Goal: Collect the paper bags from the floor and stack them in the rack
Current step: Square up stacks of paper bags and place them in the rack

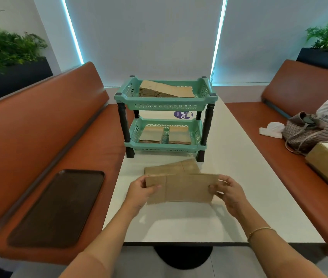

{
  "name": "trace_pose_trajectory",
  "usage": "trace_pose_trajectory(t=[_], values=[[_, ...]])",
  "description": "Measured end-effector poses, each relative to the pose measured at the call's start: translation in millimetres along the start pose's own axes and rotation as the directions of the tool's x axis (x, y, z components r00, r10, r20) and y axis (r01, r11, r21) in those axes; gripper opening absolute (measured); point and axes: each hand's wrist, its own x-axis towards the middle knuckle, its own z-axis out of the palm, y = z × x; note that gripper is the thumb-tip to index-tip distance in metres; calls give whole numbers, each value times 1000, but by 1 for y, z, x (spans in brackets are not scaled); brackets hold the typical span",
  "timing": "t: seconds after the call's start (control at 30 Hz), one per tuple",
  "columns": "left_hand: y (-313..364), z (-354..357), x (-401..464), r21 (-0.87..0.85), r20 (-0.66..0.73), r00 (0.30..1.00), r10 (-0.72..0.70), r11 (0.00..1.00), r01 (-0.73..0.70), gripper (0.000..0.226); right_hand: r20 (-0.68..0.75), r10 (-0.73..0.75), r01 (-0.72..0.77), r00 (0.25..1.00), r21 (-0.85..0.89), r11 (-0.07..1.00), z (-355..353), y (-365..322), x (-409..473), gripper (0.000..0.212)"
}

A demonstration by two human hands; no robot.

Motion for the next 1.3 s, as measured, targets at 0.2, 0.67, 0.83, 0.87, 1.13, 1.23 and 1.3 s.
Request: trace_pose_trajectory(t=[0.2,0.67,0.83,0.87,1.13,1.23,1.3], values=[[-16,11,-3,2,13,1000,23,1000,-23,46,59,-54,66,997,-227,972,23,2,-12,39],[-20,17,-7,16,-6,1000,28,999,-28,84,63,-108,121,992,-284,951,18,7,-15,39],[-30,19,-9,43,12,1000,-22,999,22,81,74,-57,74,996,-262,962,18,14,-18,42],[-32,19,-7,48,4,1000,-24,999,23,79,71,-64,81,995,-259,962,19,15,-17,42],[-32,21,-1,91,-36,999,-13,996,16,63,112,-51,87,992,-349,933,14,19,-9,37],[-33,18,-2,123,-19,999,-30,992,32,54,103,-21,66,994,-453,889,7,22,-3,34],[-27,16,-1,136,-23,1000,-21,990,24,47,122,-50,106,991,-513,852,3,14,2,29]])
